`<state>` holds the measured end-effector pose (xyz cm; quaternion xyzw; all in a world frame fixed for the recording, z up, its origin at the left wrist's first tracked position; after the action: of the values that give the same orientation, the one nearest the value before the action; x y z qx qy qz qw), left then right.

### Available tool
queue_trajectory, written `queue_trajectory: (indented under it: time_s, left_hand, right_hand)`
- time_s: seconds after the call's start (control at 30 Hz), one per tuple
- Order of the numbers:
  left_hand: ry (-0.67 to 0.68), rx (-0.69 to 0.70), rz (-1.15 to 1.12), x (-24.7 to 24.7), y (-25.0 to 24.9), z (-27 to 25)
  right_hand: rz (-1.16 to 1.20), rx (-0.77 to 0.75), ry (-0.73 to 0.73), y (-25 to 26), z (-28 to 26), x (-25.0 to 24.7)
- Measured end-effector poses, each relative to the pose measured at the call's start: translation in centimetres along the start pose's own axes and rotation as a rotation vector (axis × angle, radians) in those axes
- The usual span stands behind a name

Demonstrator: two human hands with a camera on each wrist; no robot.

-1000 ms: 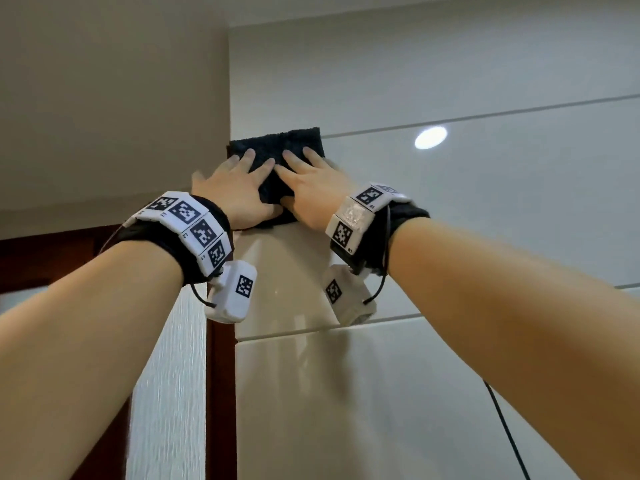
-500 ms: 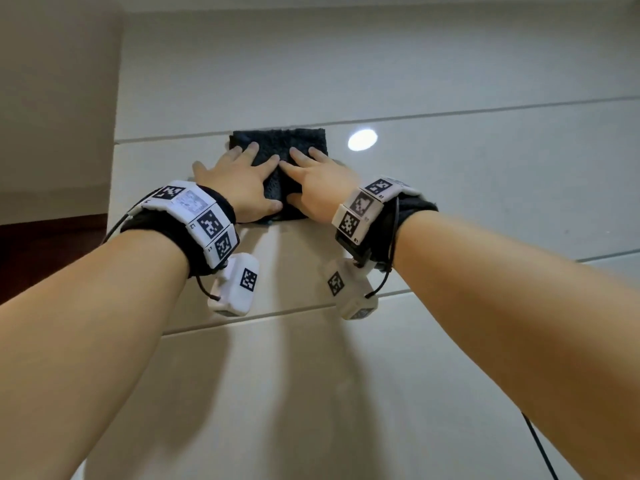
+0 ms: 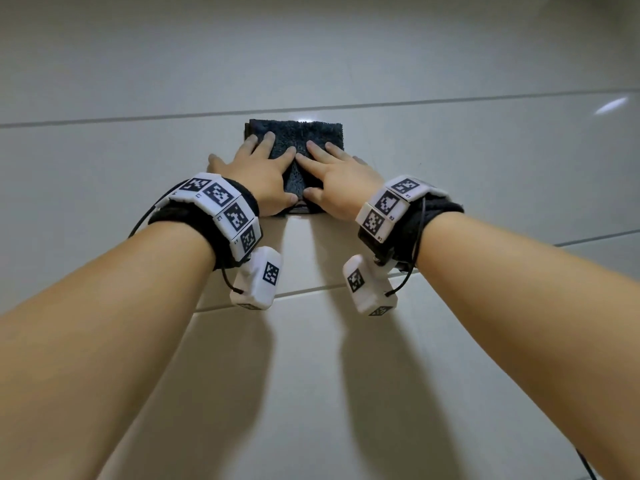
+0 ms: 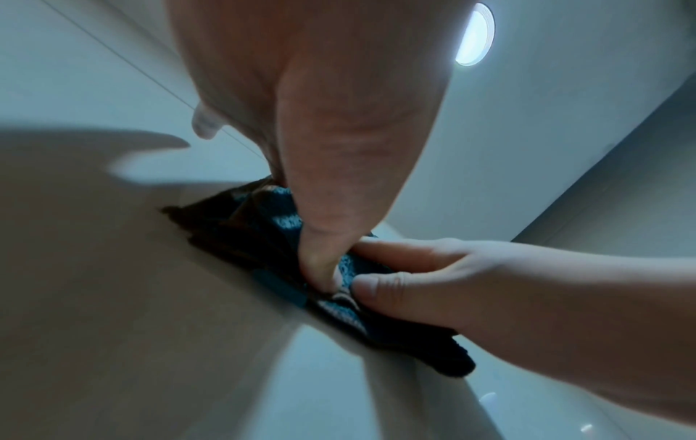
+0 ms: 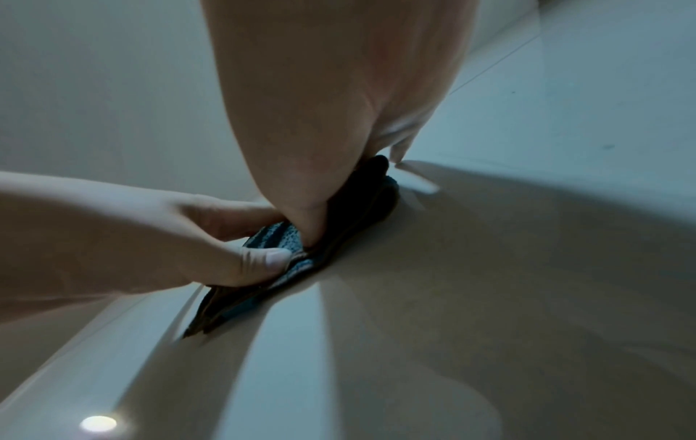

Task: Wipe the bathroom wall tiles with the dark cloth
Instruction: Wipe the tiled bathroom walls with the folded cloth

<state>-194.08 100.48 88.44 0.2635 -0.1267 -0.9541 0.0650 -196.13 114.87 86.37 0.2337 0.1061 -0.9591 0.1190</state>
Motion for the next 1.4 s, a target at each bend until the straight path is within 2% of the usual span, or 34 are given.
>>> queue_trajectory:
  time_s: [0.37, 0.83, 0.93, 1.07, 1.23, 1.4]
  left_hand:
    - [0.024, 0.003, -0.03, 1.6, -7.1, -2.1]
    - [0.062, 0.02, 0.016, 4.8, -10.1, -9.4]
    - [0.048, 0.007, 0.024, 5.3, -9.7, -10.8]
    - [0.015, 0.007, 0.055, 5.6, -8.1, -11.8]
    - [0.017, -0.004, 0.115, 5.6, -3.8, -12.7]
    - [0.023, -0.043, 0.123, 5.4, 0.7, -12.4]
  right_hand:
    - [0.017, 0.016, -0.023, -4.9, -5.3, 1.9]
    - [-0.119, 0.0, -0.03, -3.3, -12.5, 4.5]
    - [-0.13, -0.013, -0.036, -2.4, -13.1, 4.1]
    - [0.058, 0.017, -0.044, -0.8, -12.8, 5.0]
    - [0.133, -0.036, -0.103, 2.7, -11.5, 6.2]
    - [0.135, -0.056, -0.12, 5.9, -8.5, 5.1]
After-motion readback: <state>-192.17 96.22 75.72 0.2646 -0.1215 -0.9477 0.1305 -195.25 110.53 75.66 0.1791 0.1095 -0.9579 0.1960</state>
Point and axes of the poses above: each hand's wrist, its own z-axis towards the middle knuckle, its own x-axis out of the palm, y = z × x, the point moved 3 cm from there along z, towards the middle knuckle, and after that the axes turned 1 degree about y, right-handed, at the moved point
